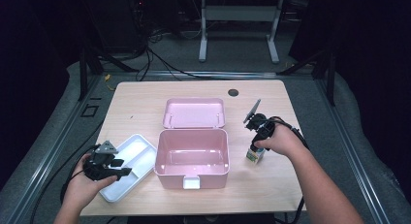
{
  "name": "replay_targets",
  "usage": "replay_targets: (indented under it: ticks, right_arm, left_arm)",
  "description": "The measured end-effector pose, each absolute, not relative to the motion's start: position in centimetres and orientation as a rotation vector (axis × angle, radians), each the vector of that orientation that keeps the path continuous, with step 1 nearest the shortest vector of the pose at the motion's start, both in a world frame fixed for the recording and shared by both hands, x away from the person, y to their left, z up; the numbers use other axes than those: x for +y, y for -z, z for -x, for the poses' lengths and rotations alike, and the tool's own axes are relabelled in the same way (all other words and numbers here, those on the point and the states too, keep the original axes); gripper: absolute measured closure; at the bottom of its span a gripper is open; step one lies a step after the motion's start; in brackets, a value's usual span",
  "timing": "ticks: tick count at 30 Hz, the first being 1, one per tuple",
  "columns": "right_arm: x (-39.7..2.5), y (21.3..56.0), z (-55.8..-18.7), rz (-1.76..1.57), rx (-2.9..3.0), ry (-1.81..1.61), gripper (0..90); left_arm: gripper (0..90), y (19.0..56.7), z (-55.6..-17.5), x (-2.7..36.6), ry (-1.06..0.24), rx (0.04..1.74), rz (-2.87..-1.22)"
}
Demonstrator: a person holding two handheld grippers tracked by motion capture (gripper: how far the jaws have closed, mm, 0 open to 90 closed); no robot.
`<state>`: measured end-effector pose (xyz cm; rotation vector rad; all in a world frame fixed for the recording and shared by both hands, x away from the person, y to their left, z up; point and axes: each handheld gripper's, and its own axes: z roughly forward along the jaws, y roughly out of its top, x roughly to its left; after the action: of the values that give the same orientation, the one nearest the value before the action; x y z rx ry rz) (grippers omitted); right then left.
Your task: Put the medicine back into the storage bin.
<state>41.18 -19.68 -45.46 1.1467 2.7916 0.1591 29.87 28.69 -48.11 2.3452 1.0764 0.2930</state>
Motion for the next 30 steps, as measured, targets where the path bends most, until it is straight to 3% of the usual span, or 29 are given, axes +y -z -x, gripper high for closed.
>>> replay_targets:
  ticks: [30]
  right_arm:
    - [-20.2, 47.1, -41.9, -1.271, 2.823, -0.154, 45.9]
  left_arm:
    - [50.4, 48.3, -29.8, 28.7, -0.284, 1.054, -2.356]
